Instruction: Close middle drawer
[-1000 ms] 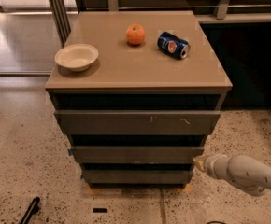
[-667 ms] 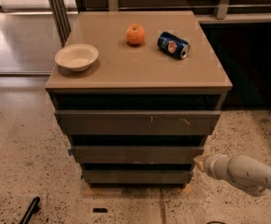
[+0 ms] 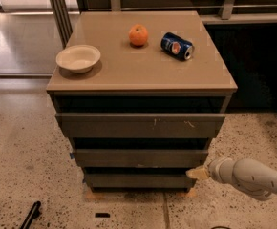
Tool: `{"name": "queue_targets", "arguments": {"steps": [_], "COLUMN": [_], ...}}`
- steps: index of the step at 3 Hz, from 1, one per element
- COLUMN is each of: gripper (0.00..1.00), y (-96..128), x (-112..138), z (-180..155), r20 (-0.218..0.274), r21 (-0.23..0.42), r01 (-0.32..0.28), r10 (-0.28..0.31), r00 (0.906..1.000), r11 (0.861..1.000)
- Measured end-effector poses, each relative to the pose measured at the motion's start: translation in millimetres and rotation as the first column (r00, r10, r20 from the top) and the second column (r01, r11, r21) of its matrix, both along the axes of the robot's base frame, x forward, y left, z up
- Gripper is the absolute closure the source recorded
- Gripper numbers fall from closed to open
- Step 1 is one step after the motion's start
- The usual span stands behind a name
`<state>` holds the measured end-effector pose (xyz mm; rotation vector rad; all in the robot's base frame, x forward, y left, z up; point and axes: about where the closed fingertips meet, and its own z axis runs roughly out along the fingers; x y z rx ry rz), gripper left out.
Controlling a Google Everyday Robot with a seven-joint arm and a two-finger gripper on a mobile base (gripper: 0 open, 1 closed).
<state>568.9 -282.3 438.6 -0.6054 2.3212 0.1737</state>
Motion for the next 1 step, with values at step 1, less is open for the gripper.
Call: {"name": "queue_targets", "arguments": {"steps": [1], "gripper": [0.0], "y": [0.0], "x": [0.0], "z": [0.0], "r20": [0.0], "r21": [0.0], "r01": [0.0], "r10": [0.0], "r00": [1.0], "r11": [1.0]}}
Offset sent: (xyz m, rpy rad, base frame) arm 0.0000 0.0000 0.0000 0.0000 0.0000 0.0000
